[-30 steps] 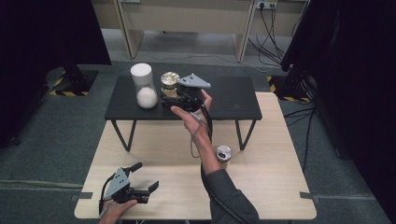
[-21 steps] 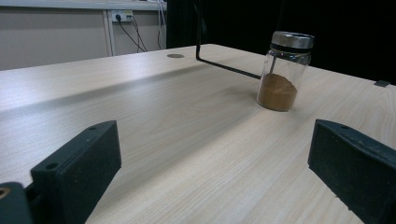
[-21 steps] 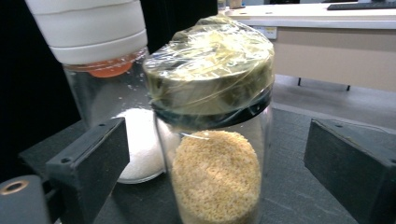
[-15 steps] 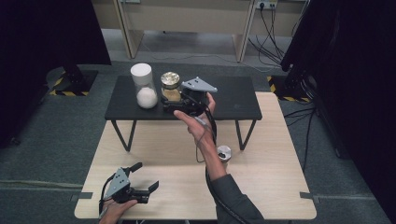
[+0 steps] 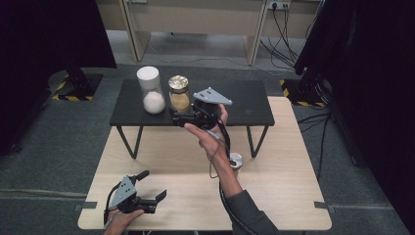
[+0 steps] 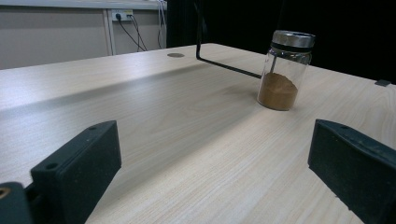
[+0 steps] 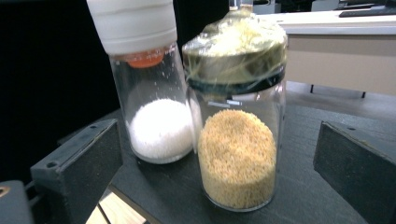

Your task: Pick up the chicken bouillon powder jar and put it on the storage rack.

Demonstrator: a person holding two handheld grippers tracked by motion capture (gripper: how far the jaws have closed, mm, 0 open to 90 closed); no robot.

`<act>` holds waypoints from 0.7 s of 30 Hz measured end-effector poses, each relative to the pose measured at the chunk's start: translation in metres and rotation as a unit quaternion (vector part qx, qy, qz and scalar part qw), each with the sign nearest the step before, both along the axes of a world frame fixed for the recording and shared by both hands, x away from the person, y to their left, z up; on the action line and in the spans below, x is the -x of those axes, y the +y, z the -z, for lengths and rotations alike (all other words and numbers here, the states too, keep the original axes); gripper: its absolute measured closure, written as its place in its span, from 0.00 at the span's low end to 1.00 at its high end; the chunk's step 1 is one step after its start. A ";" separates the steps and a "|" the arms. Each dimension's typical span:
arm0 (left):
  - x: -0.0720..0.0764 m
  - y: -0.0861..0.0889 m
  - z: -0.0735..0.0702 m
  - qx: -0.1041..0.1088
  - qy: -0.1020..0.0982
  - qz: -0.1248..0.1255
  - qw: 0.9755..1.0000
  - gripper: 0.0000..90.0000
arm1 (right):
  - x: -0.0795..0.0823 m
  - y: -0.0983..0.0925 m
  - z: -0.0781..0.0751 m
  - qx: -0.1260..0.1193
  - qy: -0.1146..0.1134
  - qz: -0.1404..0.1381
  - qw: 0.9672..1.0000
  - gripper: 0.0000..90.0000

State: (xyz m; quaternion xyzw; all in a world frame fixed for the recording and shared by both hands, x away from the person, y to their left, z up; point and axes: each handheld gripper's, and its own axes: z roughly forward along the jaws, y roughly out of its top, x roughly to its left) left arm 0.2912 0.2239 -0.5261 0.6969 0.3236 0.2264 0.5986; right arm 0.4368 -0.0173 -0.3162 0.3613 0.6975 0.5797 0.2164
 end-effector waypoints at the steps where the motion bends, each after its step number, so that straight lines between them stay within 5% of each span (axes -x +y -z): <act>1: 0.000 0.000 0.000 0.000 0.000 0.000 1.000 0.02 | 0.001 0.000 0.001 0.000 -0.001 -0.001 1.000 0.02; 21: 0.000 0.000 0.000 0.001 0.000 0.000 1.000 0.02 | 0.017 -0.011 0.006 -0.016 -0.014 -0.006 1.000 0.02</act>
